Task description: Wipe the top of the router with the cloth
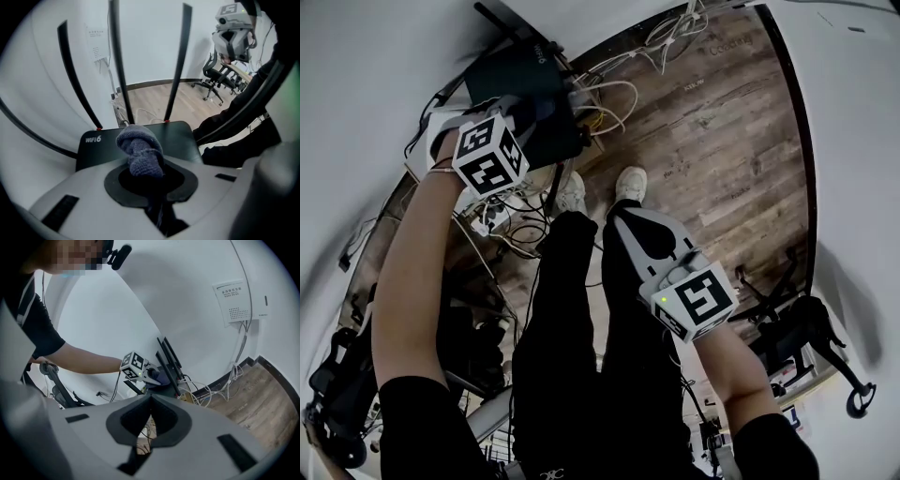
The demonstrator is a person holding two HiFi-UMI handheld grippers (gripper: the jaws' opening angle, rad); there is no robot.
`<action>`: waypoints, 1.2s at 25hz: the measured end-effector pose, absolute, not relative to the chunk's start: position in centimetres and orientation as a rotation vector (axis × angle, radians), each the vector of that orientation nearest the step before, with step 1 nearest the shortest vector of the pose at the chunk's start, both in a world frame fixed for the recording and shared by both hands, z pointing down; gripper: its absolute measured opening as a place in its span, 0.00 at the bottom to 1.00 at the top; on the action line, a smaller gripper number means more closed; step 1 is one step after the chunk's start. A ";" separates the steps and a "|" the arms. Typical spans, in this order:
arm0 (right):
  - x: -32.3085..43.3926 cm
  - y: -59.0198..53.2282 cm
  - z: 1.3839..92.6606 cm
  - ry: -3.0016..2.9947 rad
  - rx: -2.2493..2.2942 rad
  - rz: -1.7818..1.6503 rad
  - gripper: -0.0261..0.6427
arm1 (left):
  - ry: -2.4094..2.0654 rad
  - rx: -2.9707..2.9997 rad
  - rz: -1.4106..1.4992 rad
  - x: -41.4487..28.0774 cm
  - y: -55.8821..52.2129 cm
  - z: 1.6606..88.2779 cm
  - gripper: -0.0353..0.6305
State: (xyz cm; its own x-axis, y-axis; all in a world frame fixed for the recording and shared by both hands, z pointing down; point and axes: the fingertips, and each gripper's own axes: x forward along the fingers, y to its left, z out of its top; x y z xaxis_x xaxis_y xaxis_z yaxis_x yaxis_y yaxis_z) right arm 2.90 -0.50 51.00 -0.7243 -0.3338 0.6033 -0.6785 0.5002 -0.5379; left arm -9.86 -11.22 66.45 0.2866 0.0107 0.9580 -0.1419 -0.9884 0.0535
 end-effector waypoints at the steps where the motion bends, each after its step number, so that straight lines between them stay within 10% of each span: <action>1: 2.9 -0.5 51.0 -2.324 0.836 1.101 0.04 | -0.108 2.418 1.767 -9.7 -10.2 66.3 0.13; 30: 3.3 -1.1 51.9 -2.313 0.810 1.106 0.04 | 0.095 2.344 1.527 -10.9 1.0 65.8 0.13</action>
